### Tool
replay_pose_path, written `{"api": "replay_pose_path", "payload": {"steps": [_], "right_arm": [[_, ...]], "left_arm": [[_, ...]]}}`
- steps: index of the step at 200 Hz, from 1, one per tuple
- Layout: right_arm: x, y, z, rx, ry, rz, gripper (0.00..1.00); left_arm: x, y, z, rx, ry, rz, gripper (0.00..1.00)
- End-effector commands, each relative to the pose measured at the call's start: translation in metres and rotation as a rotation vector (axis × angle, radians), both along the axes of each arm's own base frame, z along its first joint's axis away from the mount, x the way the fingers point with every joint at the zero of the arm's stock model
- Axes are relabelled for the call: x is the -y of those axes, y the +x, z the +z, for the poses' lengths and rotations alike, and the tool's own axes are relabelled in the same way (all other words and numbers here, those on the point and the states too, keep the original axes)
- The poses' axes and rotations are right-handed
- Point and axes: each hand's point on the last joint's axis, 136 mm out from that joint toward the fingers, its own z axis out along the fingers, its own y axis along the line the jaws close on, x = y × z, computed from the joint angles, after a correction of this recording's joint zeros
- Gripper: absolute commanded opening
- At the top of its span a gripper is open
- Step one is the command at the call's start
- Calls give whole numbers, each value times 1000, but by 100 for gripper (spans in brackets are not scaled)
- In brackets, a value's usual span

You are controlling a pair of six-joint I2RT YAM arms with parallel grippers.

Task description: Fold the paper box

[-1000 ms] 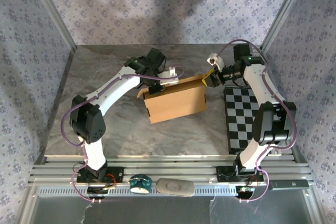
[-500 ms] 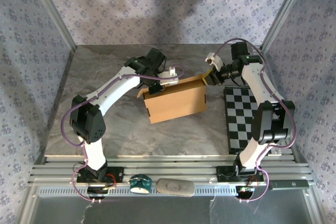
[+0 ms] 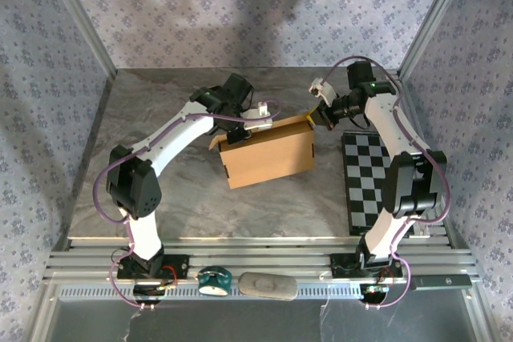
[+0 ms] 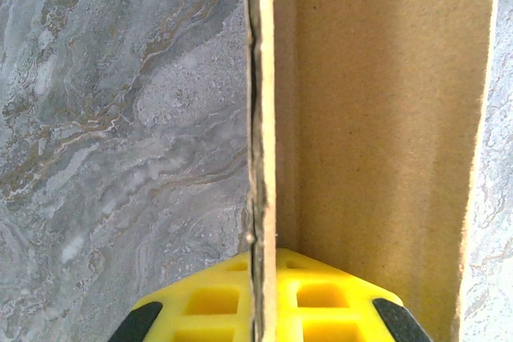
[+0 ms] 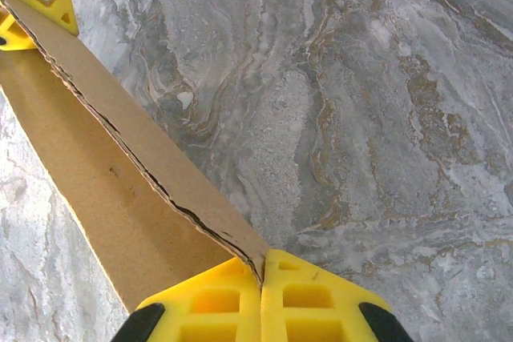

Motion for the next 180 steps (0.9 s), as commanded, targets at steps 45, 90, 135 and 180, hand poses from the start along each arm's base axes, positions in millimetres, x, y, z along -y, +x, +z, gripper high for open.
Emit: {"api": "replay_pose_path", "payload": {"steps": [45, 90, 135, 180], "right_arm": [[-8, -12, 10, -34, 14, -45, 0], [-2, -19, 10, -48, 12, -79, 9], [4, -18, 15, -42, 29, -92, 16], [3, -12, 8, -44, 5, -98, 14]], "left_arm": [[4, 11, 22, 64, -50, 46, 0], [4, 12, 21, 72, -38, 48, 0], [5, 13, 20, 76, -31, 42, 0], [8, 12, 21, 77, -35, 32, 0]]}}
